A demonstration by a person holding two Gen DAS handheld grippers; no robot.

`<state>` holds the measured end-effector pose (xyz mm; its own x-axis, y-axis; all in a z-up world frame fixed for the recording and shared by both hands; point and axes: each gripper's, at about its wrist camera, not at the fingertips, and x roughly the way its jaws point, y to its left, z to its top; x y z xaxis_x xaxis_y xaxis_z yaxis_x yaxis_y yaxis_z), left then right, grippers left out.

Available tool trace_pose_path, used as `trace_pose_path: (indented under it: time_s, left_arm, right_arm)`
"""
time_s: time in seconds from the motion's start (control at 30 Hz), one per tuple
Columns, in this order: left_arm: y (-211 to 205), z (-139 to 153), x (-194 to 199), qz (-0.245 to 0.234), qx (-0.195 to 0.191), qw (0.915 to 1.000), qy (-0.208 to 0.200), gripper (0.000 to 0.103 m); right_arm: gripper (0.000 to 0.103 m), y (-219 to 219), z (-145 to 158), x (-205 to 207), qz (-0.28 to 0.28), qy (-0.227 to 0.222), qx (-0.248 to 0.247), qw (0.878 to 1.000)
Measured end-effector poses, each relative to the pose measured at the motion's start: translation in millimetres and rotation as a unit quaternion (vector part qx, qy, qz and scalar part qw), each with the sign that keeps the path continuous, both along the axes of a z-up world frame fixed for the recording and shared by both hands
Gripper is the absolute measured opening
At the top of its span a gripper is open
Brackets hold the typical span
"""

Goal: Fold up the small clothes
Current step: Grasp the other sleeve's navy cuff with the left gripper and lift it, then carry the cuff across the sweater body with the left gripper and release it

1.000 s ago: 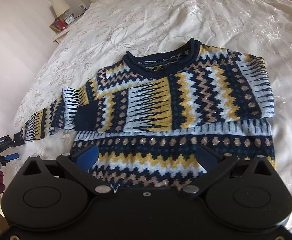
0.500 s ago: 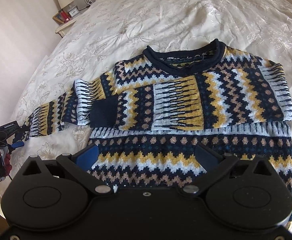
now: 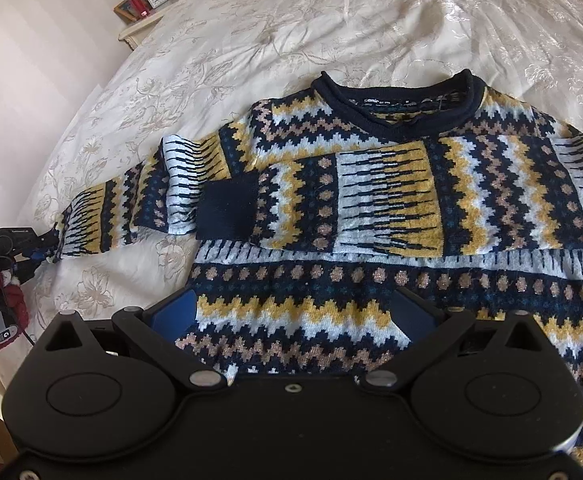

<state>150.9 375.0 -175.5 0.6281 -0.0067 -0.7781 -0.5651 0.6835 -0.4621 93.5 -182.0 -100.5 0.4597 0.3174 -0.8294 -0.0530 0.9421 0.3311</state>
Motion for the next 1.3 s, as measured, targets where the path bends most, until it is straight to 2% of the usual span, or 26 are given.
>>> trace_pose_path:
  time_s: [0.23, 0.43, 0.6, 0.73, 0.9, 1.03, 1.17, 1.3]
  left_arm:
    - [-10, 67, -13, -0.004, 0.044, 0.9972, -0.061, 0.005]
    - [-27, 142, -16, -0.043, 0.086, 0.9875, -0.125, 0.005]
    - [-75, 189, -9, -0.098, 0.118, 0.9749, -0.161, 0.005]
    - [-130, 211, -2, -0.143, 0.113, 0.9641, -0.193, 0.005]
    - [-211, 226, 14, -0.217, 0.114, 0.9453, -0.216, 0.005]
    - [-281, 221, 25, -0.272, 0.1, 0.9295, -0.228, 0.005]
    - [-348, 198, 36, -0.315, 0.079, 0.9196, -0.222, 0.006]
    - [-413, 164, 44, -0.357, 0.07, 0.9116, -0.192, 0.006]
  right_arm:
    - [0.103, -1, 1, -4, 0.01, -0.002, 0.009, 1.0]
    - [0.103, -9, 1, -12, 0.009, -0.01, 0.029, 0.999]
    - [0.103, -21, 0, -21, 0.007, -0.015, 0.051, 0.999]
    - [0.103, -36, -3, -32, 0.001, -0.017, 0.065, 0.998]
    - [0.103, -65, -6, -44, -0.019, -0.017, 0.076, 0.997]
    - [0.103, -91, -8, -52, -0.045, -0.016, 0.084, 0.995]
    - [0.103, -119, -9, -59, -0.066, -0.015, 0.088, 0.994]
    - [0.103, -142, -9, -62, -0.076, -0.015, 0.088, 0.993]
